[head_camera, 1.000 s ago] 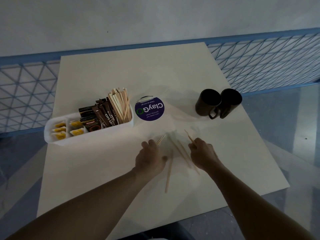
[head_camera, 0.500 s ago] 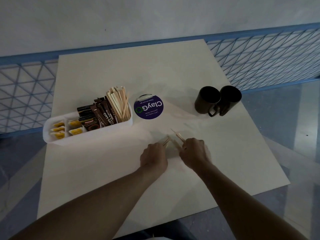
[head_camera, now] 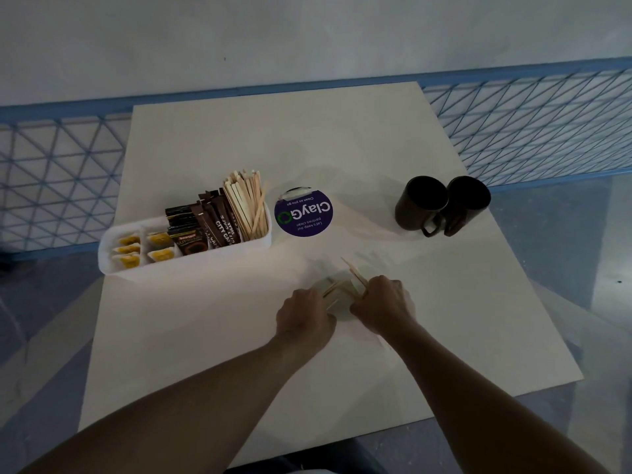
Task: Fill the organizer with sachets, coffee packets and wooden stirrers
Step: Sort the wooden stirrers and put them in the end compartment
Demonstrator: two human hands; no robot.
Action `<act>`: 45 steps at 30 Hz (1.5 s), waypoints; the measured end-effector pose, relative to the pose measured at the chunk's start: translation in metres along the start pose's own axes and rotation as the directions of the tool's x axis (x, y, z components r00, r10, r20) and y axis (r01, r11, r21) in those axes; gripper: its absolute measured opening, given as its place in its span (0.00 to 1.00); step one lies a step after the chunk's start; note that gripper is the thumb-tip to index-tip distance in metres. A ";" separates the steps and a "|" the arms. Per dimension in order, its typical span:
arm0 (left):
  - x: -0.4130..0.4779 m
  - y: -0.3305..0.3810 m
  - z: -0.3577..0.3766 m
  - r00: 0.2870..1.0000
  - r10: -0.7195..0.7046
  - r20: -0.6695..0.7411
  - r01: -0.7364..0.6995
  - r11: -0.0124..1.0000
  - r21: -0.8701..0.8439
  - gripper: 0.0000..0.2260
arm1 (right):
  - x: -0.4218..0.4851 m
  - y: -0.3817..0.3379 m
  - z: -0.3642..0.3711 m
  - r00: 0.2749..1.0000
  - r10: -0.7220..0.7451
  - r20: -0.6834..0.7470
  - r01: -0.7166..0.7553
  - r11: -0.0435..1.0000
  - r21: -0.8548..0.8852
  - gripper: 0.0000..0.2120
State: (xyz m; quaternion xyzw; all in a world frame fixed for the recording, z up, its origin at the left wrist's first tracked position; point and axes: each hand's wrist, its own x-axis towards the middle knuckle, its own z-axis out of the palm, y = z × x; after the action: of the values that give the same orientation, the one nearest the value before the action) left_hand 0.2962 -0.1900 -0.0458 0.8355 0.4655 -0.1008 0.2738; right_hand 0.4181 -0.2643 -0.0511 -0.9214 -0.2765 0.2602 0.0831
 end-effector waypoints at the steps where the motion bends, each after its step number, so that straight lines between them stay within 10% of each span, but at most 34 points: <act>1: 0.001 -0.001 -0.001 1.000 0.002 -0.001 -0.002 1.000 -0.016 0.14 | 0.000 -0.001 0.000 1.000 -0.008 -0.002 0.008 1.000 -0.013 0.06; 26: 0.023 -0.026 -0.040 0.964 -0.137 0.229 0.188 0.957 -0.220 0.18 | -0.004 -0.009 0.002 0.973 -0.225 -0.052 0.212 0.959 -0.190 0.07; 35: 0.028 -0.032 -0.057 0.959 -0.138 0.249 0.241 0.859 -0.451 0.12 | 0.005 -0.036 -0.004 0.991 -0.037 0.128 0.007 0.973 0.229 0.09; 45: 0.047 -0.056 -0.124 0.998 -0.048 0.039 0.058 0.514 -0.856 0.09 | 0.009 -0.118 -0.017 0.979 -0.049 0.199 -0.122 0.639 0.759 0.11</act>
State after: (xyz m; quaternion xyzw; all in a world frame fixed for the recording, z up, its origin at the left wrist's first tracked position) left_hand 0.2643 -0.0639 0.0170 0.5775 0.4788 0.1288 0.6486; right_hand 0.3782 -0.1609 -0.0056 -0.7731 -0.1281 0.4461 0.4324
